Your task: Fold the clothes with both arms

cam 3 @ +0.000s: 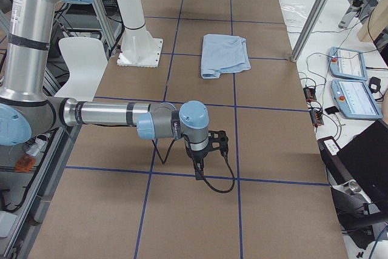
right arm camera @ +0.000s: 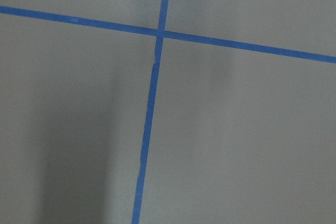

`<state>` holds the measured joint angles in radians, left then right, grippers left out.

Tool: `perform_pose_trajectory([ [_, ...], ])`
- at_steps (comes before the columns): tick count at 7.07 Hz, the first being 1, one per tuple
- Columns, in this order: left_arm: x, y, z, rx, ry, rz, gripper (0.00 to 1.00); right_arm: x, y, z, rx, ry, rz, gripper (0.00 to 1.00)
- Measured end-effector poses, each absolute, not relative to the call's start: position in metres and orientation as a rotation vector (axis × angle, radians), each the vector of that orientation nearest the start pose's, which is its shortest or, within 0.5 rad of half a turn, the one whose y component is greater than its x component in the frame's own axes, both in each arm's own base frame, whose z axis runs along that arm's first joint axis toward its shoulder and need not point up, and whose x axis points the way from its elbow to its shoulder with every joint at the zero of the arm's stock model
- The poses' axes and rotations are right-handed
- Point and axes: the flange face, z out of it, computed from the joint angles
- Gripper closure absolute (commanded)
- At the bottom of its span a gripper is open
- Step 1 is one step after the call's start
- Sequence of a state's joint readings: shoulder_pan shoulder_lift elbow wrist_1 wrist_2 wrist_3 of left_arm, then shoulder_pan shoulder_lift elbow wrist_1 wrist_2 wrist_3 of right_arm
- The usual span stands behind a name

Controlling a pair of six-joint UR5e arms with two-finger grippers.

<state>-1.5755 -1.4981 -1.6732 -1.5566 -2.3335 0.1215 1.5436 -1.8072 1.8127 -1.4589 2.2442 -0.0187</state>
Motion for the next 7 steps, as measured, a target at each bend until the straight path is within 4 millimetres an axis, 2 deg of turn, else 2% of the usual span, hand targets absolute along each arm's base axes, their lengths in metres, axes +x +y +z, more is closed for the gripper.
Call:
perform_pose_trajectory([
  [7, -0.0666, -0.4559, 0.6508, 0.049, 0.762, 0.11, 0.0, 0.0576, -0.4046, 0.6398, 0.107, -0.677, -0.088, 0.0],
])
